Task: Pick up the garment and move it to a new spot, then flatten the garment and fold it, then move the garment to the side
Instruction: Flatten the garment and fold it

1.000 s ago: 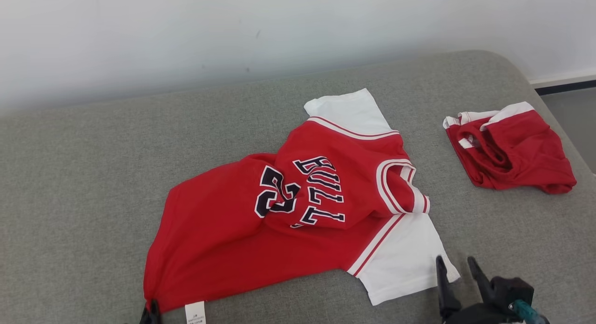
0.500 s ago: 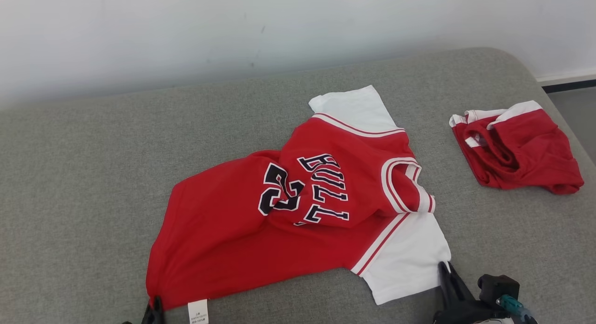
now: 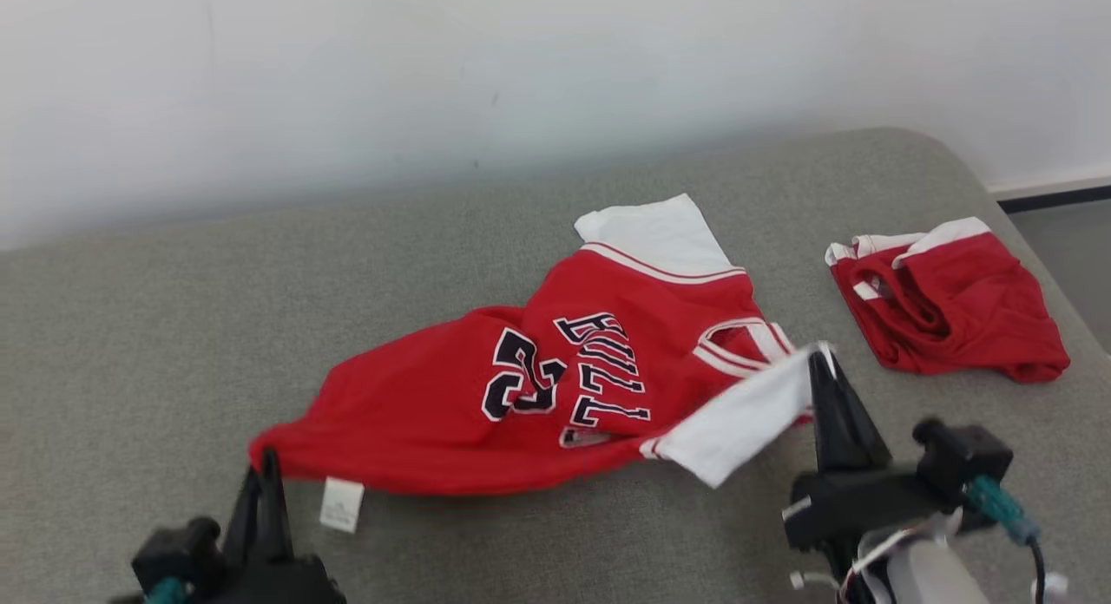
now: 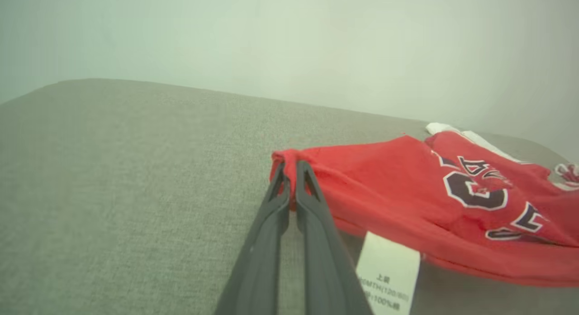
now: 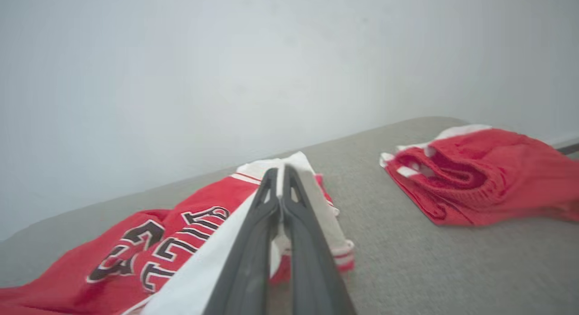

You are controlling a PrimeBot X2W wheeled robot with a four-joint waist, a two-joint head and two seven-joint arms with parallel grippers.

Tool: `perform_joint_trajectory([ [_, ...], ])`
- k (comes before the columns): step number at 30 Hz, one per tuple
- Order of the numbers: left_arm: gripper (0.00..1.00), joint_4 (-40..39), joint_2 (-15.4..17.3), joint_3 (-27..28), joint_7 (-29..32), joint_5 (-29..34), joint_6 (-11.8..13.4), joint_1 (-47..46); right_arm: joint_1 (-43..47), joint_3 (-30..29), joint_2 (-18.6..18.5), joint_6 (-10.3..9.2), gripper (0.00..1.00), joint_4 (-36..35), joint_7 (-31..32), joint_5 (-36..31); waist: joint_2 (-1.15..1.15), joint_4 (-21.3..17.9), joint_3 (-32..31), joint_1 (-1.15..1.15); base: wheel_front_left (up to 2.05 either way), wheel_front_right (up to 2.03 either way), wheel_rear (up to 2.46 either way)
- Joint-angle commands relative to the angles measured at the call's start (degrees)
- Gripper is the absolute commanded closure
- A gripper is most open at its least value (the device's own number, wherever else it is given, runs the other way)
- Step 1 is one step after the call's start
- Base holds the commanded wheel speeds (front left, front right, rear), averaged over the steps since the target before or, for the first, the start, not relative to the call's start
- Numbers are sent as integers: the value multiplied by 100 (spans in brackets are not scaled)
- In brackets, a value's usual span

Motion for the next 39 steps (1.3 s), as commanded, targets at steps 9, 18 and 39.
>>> perform_joint_trajectory([
  [9,100,-653,577,268,-18,523,-262,-1132,-1134,429,-589,-15,100,-1305,1,439,0,159,-445,0,0,0,0],
  [18,100,-518,1575,57,573,757,-399,-2581,-2897,794,-1346,-15,100,-1312,1,366,0,273,-571,0,0,0,0],
  [39,100,-300,2467,-938,1638,989,-456,-5163,-5925,1800,-2618,-15,100,259,5,75,0,692,1122,0,0,0,0],
])
